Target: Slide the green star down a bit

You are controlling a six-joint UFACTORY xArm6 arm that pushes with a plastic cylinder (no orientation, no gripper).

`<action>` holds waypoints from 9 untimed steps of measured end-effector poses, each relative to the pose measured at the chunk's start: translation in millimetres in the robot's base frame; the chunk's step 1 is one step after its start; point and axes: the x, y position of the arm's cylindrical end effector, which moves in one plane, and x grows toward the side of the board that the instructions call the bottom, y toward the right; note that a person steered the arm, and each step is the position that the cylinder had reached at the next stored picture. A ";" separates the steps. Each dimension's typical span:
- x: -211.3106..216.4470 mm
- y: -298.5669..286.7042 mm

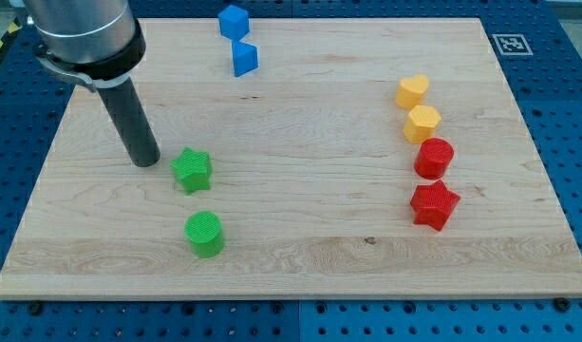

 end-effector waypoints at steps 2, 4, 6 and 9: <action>10.0 6.1; 10.2 27.6; 14.6 34.9; 14.6 59.8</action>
